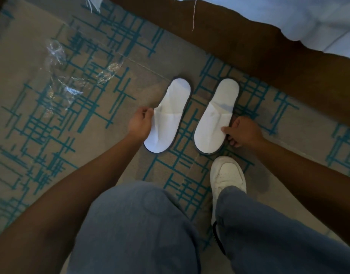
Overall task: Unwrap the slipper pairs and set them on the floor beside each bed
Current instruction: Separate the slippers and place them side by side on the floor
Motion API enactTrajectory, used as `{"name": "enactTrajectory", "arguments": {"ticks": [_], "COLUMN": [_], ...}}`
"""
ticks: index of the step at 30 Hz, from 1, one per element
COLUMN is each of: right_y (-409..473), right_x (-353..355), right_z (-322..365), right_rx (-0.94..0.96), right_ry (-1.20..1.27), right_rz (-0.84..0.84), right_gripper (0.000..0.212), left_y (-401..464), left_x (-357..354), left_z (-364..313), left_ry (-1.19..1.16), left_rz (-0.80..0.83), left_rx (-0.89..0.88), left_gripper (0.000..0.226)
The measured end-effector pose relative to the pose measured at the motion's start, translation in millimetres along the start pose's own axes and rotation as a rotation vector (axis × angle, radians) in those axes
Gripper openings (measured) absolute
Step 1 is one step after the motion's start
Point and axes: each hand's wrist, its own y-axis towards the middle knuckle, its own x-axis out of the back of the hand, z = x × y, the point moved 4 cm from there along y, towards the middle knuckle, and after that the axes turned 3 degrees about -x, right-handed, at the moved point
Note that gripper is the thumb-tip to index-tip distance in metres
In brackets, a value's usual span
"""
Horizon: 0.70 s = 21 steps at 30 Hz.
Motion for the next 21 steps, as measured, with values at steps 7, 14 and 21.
{"name": "enactTrajectory", "arguments": {"ticks": [7,14,21], "right_y": [-28.1,-43.1,-35.6], "right_x": [13.4,-36.7,-34.7], "right_z": [28.8,44.9,38.4], "right_rx": [0.459,0.718,0.727], "right_ry": [-0.254,-0.779,-0.992], "right_rz": [-0.350,-0.062,0.030], "right_gripper": [0.027,0.062,0.080], "left_y": [-16.5,-34.6,-45.3], "left_x": [16.0,0.9,1.0], "left_z": [-0.7,2.4,17.3], "left_ry": [0.204,0.809,0.804], "left_rz": [-0.070,0.081,0.162], "left_rx": [-0.280,-0.658,-0.529], "left_gripper": [0.064,0.049,0.072]}}
